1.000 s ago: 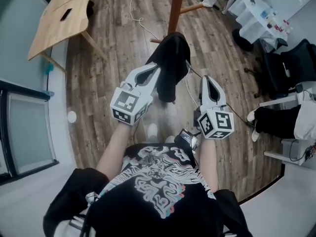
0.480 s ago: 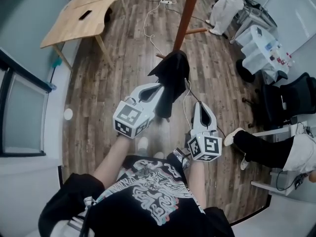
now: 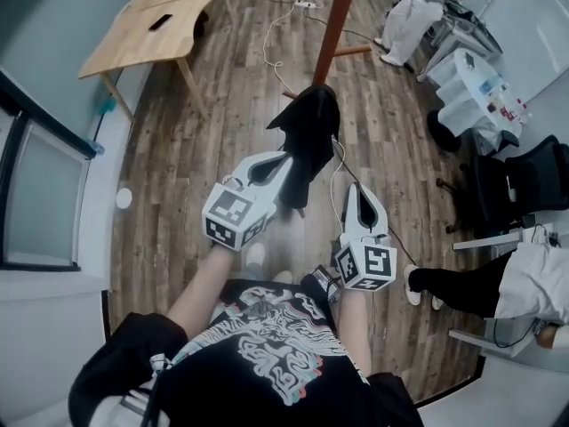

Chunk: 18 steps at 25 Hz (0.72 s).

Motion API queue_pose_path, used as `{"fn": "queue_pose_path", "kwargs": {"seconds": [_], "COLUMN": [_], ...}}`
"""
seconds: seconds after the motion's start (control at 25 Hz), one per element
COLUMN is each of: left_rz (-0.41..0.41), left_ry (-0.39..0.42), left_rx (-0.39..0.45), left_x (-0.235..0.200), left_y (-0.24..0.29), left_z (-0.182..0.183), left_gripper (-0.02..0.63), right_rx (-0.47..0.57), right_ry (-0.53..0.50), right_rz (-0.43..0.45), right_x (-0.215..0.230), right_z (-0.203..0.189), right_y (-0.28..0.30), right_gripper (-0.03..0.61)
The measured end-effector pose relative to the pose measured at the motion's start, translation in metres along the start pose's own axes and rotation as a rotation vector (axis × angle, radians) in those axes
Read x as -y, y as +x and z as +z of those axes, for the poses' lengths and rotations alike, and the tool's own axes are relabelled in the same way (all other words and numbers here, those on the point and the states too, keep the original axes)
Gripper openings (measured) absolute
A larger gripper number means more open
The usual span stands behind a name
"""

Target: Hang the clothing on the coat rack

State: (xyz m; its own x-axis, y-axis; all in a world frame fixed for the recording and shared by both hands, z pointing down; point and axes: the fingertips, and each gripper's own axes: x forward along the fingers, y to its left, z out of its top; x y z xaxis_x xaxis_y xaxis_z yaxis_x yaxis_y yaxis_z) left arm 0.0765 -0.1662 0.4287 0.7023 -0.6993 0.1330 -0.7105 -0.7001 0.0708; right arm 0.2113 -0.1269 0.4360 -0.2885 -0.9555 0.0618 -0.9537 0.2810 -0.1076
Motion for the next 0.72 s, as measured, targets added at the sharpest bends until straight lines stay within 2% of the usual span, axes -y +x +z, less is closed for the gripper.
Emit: {"fn": "queue_pose_path", "kwargs": {"seconds": [0.16, 0.4, 0.72], "left_rz": [0.003, 0.021, 0.045], "left_ry": [-0.019, 0.033, 0.052], "left_rx": [0.004, -0.021, -0.022], "left_x": [0.005, 0.008, 0.013], "left_y": [-0.006, -0.007, -0.012], "left_z": [-0.004, -0.002, -0.01], "left_gripper": [-0.011, -0.011, -0.011], "right_rx": [-0.003, -0.012, -0.012], "right_ry": [0.01, 0.018, 0.018], "right_rz": [0.009, 0.011, 0.003], "right_x": [-0.003, -0.006, 0.0], "right_z": [-0.006, -0.005, -0.013], "right_y": [-0.005, -0.008, -0.015], "right_gripper": [-0.002, -0.002, -0.002]}}
